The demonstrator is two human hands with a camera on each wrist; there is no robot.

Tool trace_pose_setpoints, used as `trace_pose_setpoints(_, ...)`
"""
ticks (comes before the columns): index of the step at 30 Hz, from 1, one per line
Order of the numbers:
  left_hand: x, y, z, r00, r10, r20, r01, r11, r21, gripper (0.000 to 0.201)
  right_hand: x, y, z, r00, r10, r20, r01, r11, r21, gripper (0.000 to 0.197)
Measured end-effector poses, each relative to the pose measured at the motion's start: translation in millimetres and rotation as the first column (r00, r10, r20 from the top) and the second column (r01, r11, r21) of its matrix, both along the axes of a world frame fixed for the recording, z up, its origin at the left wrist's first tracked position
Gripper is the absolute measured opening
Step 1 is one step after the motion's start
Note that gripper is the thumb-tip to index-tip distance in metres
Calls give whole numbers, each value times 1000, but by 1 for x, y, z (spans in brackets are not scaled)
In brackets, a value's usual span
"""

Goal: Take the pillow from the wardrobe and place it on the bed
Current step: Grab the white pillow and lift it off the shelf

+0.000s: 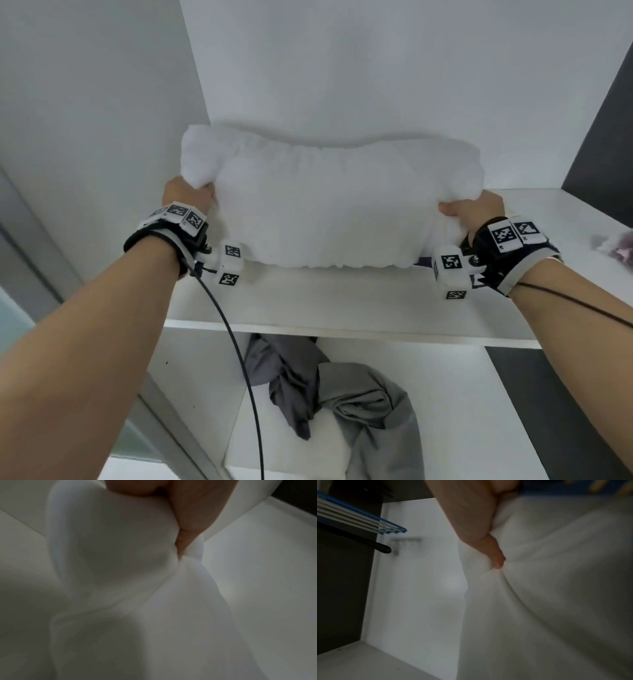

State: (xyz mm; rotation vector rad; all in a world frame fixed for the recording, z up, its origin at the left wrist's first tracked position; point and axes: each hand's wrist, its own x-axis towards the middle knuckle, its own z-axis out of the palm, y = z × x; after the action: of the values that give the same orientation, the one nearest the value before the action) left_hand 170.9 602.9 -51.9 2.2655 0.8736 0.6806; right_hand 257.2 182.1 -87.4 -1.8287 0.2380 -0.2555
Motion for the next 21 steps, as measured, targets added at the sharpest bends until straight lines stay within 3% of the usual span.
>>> trace_pose_setpoints(3, -39, -19, 10, 994, 77, 72, -77, 997, -4, 20, -14, -7, 2, 998, 26, 61, -32, 995, 95, 50)
trace_pose_setpoints(9, -146, -96, 25, 934, 213, 286, -212, 977, -35, 32, -62, -39, 11, 960, 194, 201, -240, 942, 236, 38)
trace_pose_setpoints(13, -237, -152, 29, 859, 326, 396, -328, 943, -64, 25, -104, -59, 18, 920, 297, 254, -364, 889, 279, 49)
trace_pose_setpoints(15, -285, -172, 32, 828, 374, 418, -372, 924, -90, 11, -130, -58, 26, 895, 352, 274, -427, 854, 298, 51)
trace_pose_setpoints(21, -448, -202, 37, 666, 581, 468, -585, 796, -155, 18, -223, -17, 48, 752, 555, 356, -653, 702, 285, 46)
